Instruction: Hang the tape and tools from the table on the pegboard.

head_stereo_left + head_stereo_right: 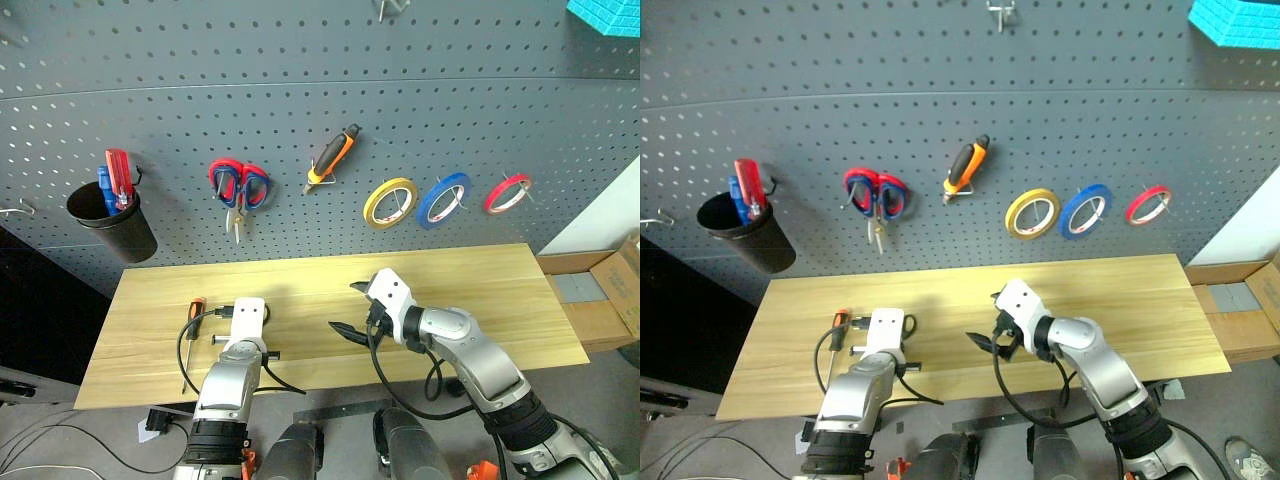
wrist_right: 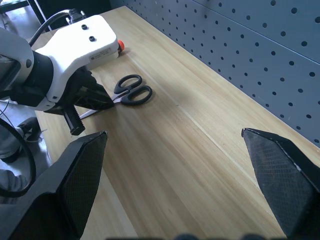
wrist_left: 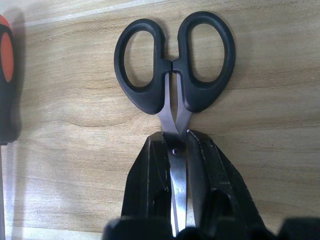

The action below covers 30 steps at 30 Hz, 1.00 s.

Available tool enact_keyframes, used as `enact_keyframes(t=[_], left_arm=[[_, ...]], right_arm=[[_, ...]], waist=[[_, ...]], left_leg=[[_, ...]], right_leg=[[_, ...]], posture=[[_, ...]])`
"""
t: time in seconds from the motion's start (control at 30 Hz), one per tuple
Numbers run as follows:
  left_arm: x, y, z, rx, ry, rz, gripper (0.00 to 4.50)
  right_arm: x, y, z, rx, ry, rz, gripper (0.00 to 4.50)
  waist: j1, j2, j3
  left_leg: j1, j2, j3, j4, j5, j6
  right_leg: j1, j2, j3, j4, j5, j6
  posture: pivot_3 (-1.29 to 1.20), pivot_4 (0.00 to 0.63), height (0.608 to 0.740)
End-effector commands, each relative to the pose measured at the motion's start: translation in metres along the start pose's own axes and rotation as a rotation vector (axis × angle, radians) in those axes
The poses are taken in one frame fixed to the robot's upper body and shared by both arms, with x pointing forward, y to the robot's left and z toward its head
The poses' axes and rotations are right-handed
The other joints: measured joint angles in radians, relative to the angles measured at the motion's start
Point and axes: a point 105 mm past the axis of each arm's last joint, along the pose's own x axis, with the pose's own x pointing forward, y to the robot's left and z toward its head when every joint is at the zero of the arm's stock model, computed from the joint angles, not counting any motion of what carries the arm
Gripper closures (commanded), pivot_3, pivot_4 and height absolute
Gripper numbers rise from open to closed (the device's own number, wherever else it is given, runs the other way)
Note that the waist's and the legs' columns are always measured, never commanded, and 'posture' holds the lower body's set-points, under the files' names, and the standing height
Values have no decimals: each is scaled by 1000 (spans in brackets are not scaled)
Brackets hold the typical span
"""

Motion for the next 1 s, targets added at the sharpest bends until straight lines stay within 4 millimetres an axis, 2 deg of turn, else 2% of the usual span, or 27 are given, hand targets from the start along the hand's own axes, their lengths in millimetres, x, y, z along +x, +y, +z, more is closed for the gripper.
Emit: enact_keyframes(t=[0.03,0.1,0.2,0.3,0.4,0.47,0.53,0.63,0.8,0.9,1.0], left_arm=[[0,-1,-6,14,-23,-37,4325],[-5,0,6,21,-105,-64,4325],[-24,5,33,77,-337,-133,4325],[-56,17,64,36,-622,-195,4325],[-85,25,84,53,-856,-227,4325],[-108,37,94,78,-1004,-201,4325],[-120,48,102,90,-1090,-159,4325],[-138,54,115,119,-1196,-137,4325],[-158,58,122,173,-1274,-115,4325],[-163,58,121,179,-1290,-79,4325],[-157,60,120,168,-1273,-33,4325]], right_arm=[[-1,-7,14,-25,-45,-10,0],[-2,-7,24,-30,-77,5,0],[-7,0,59,6,-213,79,0],[-18,11,91,-21,-319,190,0],[-27,17,110,-54,-379,258,0],[-32,24,127,-89,-424,317,0],[-33,25,137,-107,-445,335,0],[-32,22,143,-111,-460,331,0],[-30,21,141,-132,-448,349,0],[-29,19,142,-139,-447,354,0],[-27,18,143,-149,-448,356,0]], waist=[[0,0,0],[0,0,0],[-1,-1,2],[3,-1,2],[6,-1,2],[7,-1,2],[7,-1,2],[9,-1,2],[10,-1,2],[11,-1,2],[13,-1,2]], left_leg=[[0,0,0,0,0,0],[-1,0,0,0,0,0],[-2,1,0,0,2,-4],[-4,3,0,-1,1,-5],[-4,4,0,-1,-1,-5],[-4,4,0,-1,-3,-1],[-4,4,1,-1,-3,0],[-4,5,0,-1,-4,0],[-5,5,1,-1,-4,0],[-5,5,1,-1,-4,-1],[-4,6,2,-1,-4,-1]], right_leg=[[0,0,0,0,0,0],[0,0,0,0,0,0],[-2,0,0,-1,2,-4],[-3,2,0,-3,3,-5],[-3,2,-1,-4,3,-5],[-3,2,-1,-5,3,-5],[-3,2,0,-5,3,-6],[-3,3,-1,-5,3,-6],[-3,3,0,-5,3,-6],[-4,4,0,-5,3,-6],[-4,5,0,-5,3,-6]], posture=[[-67,237,740],[-66,237,740],[-62,237,740],[-48,227,740],[-35,221,740],[-29,215,740],[-26,214,740],[-20,213,740],[-9,202,740],[-5,198,740],[-1,191,740]])
